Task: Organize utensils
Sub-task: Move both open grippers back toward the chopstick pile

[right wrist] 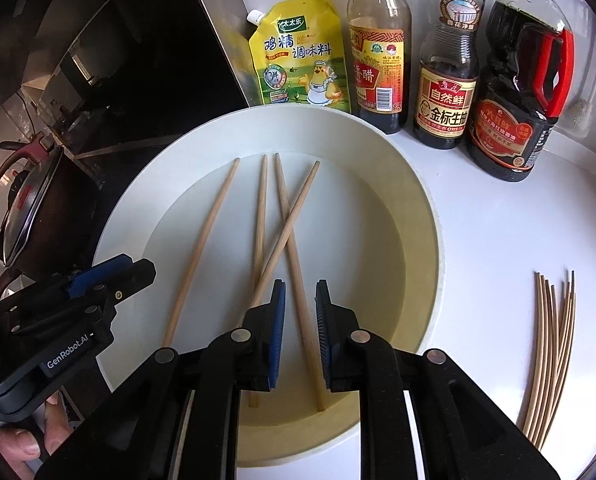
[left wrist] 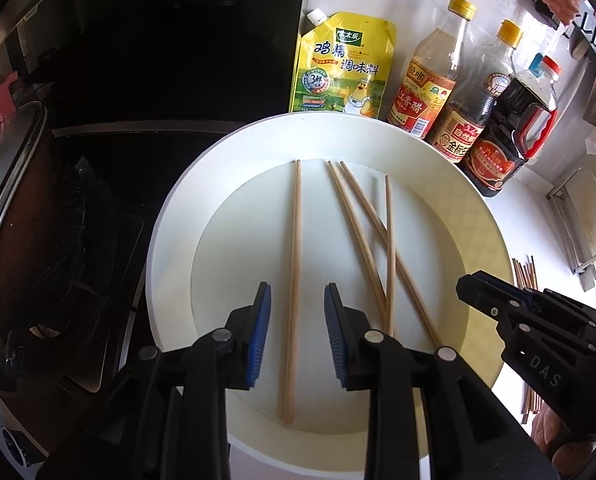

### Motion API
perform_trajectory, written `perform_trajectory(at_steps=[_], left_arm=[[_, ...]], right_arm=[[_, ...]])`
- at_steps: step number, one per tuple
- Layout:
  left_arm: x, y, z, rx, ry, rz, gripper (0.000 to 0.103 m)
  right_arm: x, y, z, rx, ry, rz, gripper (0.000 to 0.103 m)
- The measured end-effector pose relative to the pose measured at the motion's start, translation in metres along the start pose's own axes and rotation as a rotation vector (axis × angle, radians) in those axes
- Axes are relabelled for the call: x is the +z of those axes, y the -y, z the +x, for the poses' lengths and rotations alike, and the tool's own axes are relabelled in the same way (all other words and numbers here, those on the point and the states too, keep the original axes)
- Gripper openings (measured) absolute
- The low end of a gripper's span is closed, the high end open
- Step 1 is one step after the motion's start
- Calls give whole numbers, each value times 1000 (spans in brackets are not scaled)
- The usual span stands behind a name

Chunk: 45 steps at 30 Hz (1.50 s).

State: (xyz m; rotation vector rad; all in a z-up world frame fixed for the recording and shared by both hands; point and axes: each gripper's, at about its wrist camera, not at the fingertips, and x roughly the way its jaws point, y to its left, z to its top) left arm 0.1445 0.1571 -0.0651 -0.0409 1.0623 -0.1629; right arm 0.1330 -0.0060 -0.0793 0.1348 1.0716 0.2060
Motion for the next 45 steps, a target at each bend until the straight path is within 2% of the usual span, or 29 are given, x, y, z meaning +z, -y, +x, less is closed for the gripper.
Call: perform_trajectory(at_steps=[14, 21, 31, 33, 37, 40, 45], left_arm=[[-17, 21, -30, -16, 26, 28, 33], [-22, 42, -40, -37, 40, 56, 33], [-28, 74, -53, -56, 58, 83, 42], [-30, 81, -55, -62, 55, 88, 43], [-36, 101, -56, -73, 47, 108, 44], [-39, 116, -56, -88, 43, 121, 48], [-45, 147, -53, -117, 29, 154, 49]], right_arm=[[-25, 12, -39, -13, 42, 22, 16], [-37, 26, -60, -36, 64, 31, 20], [-55, 60, -87, -59, 73, 66, 21], [-60, 68, -91, -62, 72, 73, 26], [-71, 87, -100, -77, 65, 92, 27], [-80, 104, -106, -95, 58, 112, 28], [-99, 140, -116, -128, 51, 162, 35]])
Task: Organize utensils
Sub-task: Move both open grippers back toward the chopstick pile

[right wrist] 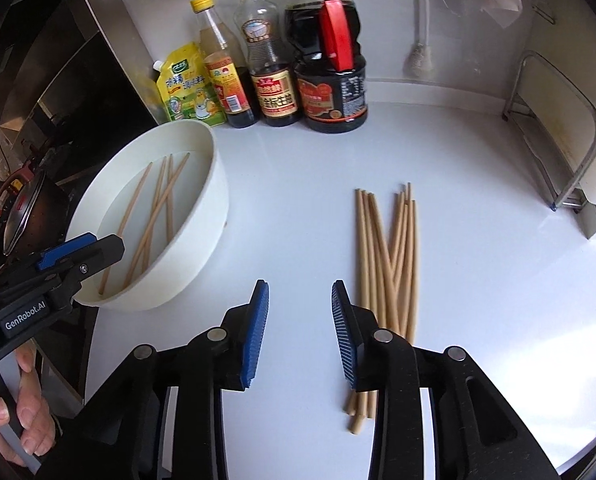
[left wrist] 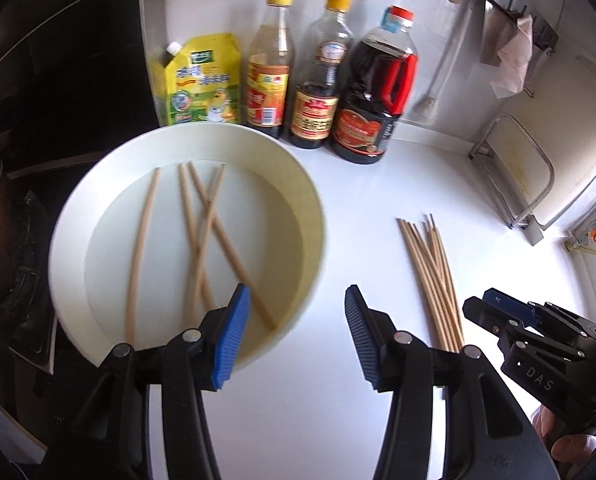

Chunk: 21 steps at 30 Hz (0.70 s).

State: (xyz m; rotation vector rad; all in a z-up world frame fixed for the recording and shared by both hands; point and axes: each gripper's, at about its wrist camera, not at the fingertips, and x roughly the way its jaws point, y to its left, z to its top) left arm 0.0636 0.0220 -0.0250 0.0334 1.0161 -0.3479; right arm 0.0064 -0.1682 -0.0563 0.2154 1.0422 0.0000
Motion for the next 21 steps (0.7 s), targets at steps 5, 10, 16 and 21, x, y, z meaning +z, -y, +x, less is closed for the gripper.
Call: perform_trajectory(at_steps=[5, 10, 16, 21], left_arm=[[-2, 31, 11, -31, -21, 35, 49], [-7, 58, 21, -55, -38, 61, 56], [-18, 79, 42, -73, -75, 66, 62], [-28, 90, 63, -59, -110, 70, 62]], right_arm=[[-10, 38, -1, -35, -14, 57, 36], [-22, 64, 2, -57, -24, 89, 41], [-38, 89, 17, -61, -56, 118, 44], [-42, 103, 32, -49, -62, 135, 45]])
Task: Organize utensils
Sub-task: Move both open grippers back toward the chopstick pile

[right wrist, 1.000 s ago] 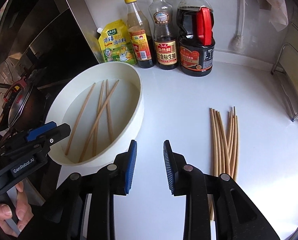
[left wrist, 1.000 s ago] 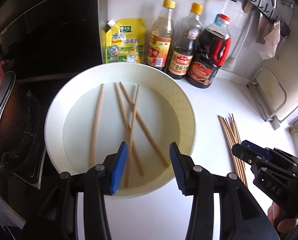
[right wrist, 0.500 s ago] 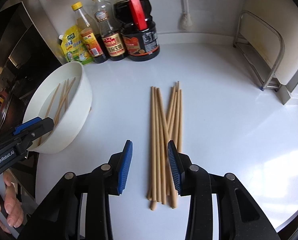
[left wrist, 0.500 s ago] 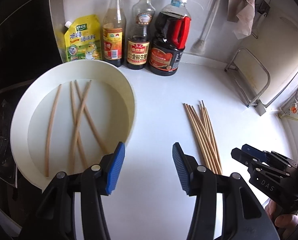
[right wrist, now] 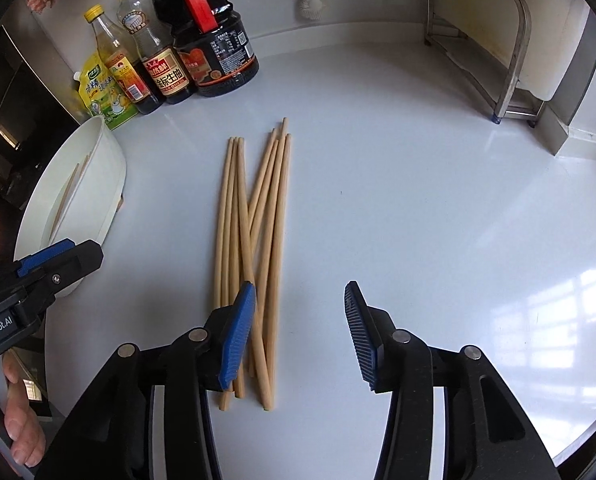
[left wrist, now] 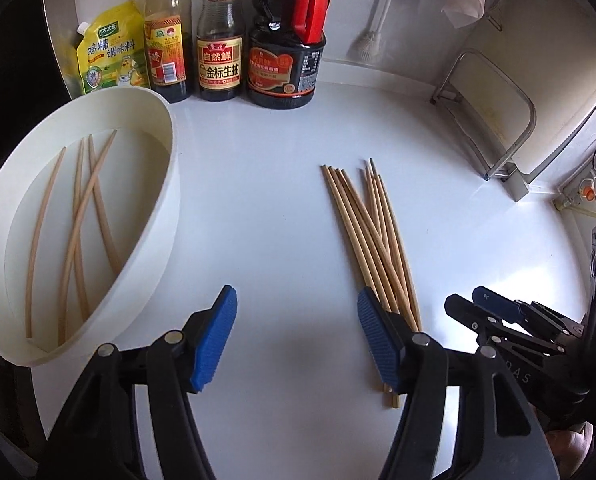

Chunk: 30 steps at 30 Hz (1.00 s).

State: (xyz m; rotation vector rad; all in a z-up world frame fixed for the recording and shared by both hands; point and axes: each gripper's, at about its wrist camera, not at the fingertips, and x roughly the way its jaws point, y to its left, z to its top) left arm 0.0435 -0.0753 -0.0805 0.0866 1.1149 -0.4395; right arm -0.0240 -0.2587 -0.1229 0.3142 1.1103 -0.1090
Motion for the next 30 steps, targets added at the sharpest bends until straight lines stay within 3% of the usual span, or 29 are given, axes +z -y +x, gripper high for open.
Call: perform_trajectory(at_steps=[8, 30], left_arm=[[-3, 7, 22, 22, -25, -14, 62], [-4, 9, 31, 36, -34, -27, 62]], right_arm=[[0, 6, 19, 17, -6, -9, 46], [-4, -13, 32, -69, 1, -118, 46]])
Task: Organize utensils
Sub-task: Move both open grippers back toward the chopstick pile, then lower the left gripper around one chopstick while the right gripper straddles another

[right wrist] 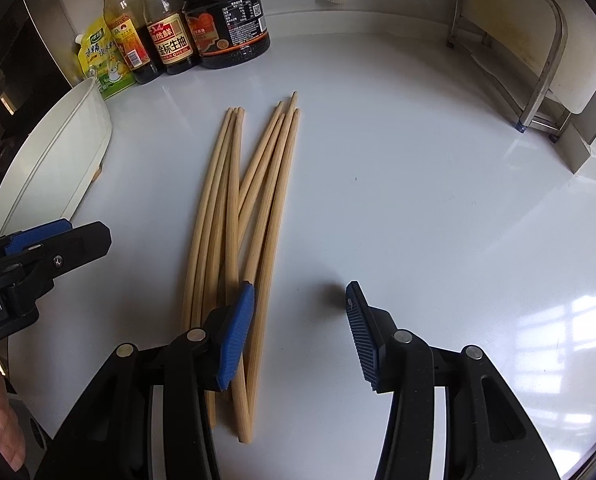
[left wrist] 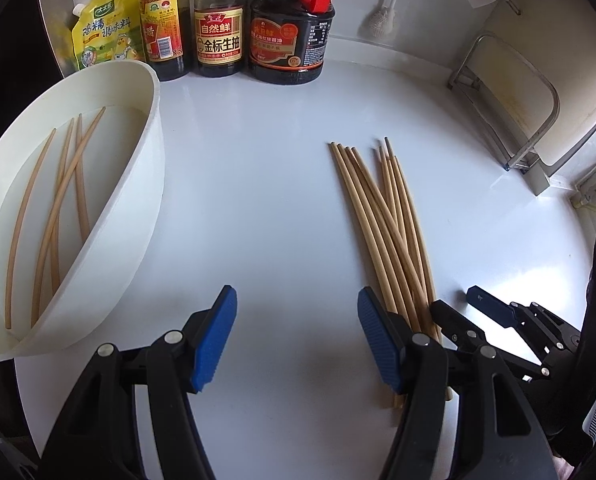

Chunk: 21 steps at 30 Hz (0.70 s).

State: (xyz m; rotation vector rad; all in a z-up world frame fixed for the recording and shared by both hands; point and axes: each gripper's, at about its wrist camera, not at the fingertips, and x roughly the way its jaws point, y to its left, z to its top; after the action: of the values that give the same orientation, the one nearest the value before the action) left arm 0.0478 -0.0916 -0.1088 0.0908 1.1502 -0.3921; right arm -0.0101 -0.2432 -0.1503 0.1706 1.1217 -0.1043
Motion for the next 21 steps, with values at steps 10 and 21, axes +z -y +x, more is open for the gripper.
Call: perform_trajectory(at_steps=[10, 21], left_arm=[[-4, 13, 9, -20, -6, 5, 62], [-9, 36, 29, -27, -19, 35, 64]], right_arm=[[-2, 15, -2, -27, 8, -6, 46], [-3, 42, -5, -37, 19, 11, 46]])
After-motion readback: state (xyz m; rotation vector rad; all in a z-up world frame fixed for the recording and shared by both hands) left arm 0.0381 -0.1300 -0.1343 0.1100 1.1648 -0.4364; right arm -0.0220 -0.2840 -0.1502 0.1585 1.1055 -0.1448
